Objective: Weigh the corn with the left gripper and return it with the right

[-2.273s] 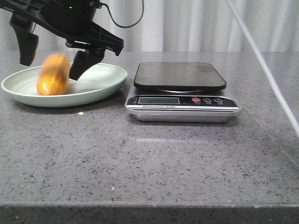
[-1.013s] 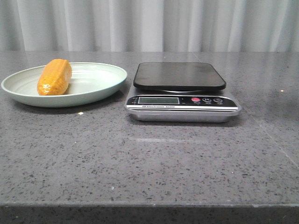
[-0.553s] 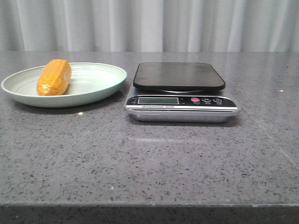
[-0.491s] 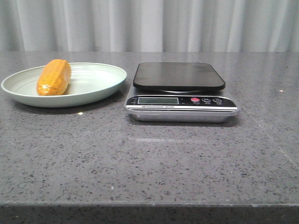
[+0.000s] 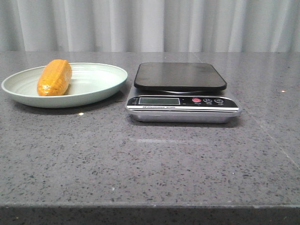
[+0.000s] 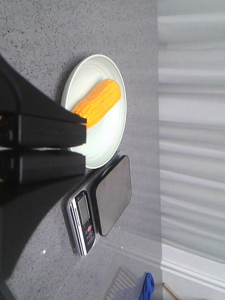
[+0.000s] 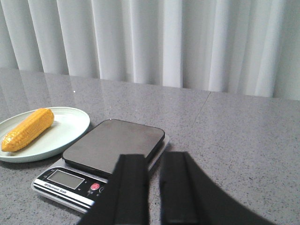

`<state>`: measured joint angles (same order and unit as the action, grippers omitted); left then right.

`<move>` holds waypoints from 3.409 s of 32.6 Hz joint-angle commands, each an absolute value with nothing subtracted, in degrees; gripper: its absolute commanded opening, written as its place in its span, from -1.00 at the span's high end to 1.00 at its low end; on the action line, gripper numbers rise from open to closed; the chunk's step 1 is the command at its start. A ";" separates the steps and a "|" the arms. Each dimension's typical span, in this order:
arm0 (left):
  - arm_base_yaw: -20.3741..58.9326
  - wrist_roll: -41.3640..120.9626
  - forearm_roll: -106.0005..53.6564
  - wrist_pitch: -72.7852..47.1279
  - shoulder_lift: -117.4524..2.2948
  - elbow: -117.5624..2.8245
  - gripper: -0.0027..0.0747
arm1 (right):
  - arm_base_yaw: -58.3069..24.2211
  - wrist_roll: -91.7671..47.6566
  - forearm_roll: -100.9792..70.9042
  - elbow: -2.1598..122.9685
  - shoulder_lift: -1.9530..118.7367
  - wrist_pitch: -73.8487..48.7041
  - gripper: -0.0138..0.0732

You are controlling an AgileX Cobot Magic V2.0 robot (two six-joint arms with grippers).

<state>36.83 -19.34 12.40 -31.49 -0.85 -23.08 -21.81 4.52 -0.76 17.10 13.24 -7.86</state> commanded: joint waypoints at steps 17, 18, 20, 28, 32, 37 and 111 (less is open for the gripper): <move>35.84 -19.30 12.24 -26.98 -1.75 -22.53 0.60 | -21.46 4.11 -0.38 18.63 13.54 -3.06 0.26; 34.83 -19.30 11.78 -26.81 -1.75 -21.43 0.60 | -21.46 4.11 -0.38 18.63 13.54 -3.06 0.26; 31.71 -19.30 12.70 -25.99 -1.75 -19.26 0.60 | -21.46 4.11 -0.38 18.63 13.54 -3.06 0.26; 12.96 -5.88 4.31 -10.02 -1.75 -8.77 0.60 | -21.46 4.11 -0.38 18.63 13.54 -3.06 0.26; 6.23 -5.82 4.20 -0.39 -0.46 -2.68 0.60 | -21.46 4.11 -0.38 18.63 13.54 -3.06 0.26; -0.18 -5.90 4.10 2.80 1.50 0.45 0.60 | -21.46 4.11 -0.38 18.63 13.54 -3.16 0.26; 0.59 -5.90 4.58 3.29 1.36 0.58 0.60 | -0.90 4.11 1.70 -1.14 -1.53 4.26 0.26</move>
